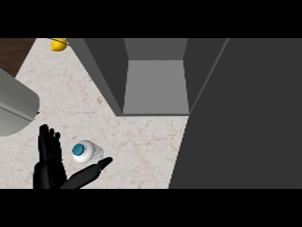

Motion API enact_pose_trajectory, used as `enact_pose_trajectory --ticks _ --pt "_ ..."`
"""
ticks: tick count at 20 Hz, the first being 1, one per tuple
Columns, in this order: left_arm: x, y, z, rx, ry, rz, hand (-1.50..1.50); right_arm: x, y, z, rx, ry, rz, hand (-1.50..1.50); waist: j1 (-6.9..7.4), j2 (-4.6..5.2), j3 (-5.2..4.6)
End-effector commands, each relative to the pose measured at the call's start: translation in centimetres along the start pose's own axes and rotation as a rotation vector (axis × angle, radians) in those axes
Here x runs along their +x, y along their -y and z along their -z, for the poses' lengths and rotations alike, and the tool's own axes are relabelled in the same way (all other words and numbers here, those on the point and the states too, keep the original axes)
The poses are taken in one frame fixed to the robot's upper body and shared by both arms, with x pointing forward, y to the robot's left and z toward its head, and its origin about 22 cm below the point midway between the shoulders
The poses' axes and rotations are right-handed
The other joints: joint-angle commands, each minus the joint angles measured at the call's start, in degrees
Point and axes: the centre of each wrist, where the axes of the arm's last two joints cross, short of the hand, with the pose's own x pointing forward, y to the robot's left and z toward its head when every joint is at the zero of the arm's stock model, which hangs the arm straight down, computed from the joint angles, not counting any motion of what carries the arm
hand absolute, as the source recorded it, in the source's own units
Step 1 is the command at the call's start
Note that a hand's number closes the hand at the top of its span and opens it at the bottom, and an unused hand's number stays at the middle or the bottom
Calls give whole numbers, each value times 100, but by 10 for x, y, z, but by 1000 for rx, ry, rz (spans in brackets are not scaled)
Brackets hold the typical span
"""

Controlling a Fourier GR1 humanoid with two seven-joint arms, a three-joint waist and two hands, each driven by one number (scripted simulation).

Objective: Pick up the bottled water, place it into the cabinet and close the cabinet

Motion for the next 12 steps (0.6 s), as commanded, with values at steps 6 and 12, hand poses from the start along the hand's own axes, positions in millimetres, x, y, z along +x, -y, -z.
enact_pose_trajectory --ticks 6,12 --pt "-41 15 -4 -4 -25 -24 -150 23 3 -14 -24 49 -74 -150 -8 1 4" --pt "-59 22 9 9 -36 -12 -150 27 -2 -13 -35 60 -66 -150 -5 4 0"
